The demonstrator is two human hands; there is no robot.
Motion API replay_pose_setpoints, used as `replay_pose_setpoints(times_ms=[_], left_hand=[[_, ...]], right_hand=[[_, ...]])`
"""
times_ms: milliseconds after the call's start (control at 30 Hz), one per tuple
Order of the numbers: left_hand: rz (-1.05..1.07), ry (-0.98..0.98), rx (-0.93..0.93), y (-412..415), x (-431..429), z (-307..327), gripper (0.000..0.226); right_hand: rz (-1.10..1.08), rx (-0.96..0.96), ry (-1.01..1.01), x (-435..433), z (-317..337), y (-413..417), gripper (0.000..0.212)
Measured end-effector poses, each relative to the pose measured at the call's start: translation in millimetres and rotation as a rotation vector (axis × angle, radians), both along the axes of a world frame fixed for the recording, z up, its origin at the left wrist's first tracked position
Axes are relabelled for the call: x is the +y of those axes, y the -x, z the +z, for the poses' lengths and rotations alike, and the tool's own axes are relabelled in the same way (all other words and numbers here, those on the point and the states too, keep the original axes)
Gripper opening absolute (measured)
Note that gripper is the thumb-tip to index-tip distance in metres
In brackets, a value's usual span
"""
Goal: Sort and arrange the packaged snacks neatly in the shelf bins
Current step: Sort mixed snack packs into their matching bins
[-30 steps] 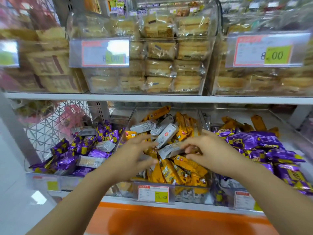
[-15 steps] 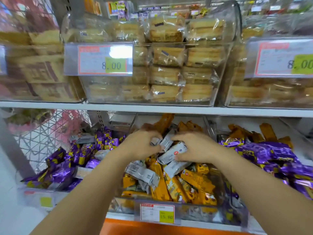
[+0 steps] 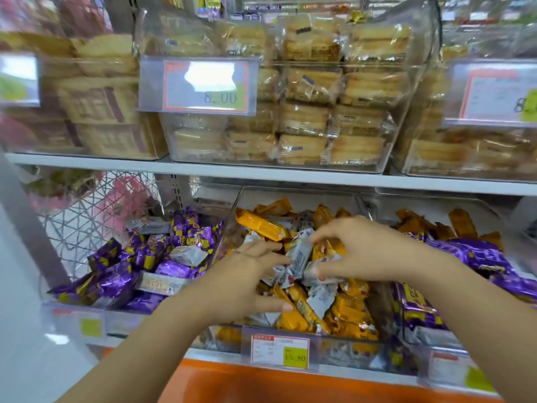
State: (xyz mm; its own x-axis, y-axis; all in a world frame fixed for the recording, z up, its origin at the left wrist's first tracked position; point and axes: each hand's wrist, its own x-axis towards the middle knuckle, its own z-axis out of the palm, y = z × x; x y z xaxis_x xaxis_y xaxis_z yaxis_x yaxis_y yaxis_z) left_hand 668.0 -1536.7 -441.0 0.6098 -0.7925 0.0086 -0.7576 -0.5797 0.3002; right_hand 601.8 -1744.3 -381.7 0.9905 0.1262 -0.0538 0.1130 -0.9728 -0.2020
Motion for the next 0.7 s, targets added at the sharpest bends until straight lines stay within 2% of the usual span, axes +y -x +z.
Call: replay_pose_setpoints(times_ms=[67, 133, 233, 300, 400, 533, 700], left_hand=[[0.044, 0.120, -0.013, -6, 2, 4, 0.065], [0.124, 0.198, -0.138, -18, 3, 11, 0.056], [0.279, 0.168, -0.292, -40, 4, 17, 0.039], [0.341, 0.153, -0.186, -52, 1, 12, 0.042], [0.313, 0.228, -0.015, -63, -2, -1, 0.045], [0.291, 0.249, 0.055, -66, 0, -7, 0.046], [0.228, 0.094, 0.059, -49, 5, 5, 0.064]], right_hand=[[0.008, -0.084, -0.090, 7, -1, -23, 0.057], [0.015, -0.048, -0.129, 12, -12, -54, 0.059], [-0.052, 0.027, -0.114, 12, -32, -102, 0.065], [-0.131, 0.086, -0.197, 9, -40, -122, 0.079], [-0.133, 0.199, -0.272, 3, -46, -130, 0.095], [-0.035, 0.197, -0.231, 6, -34, -120, 0.078], [0.067, 0.180, -0.117, 10, -24, -86, 0.079]])
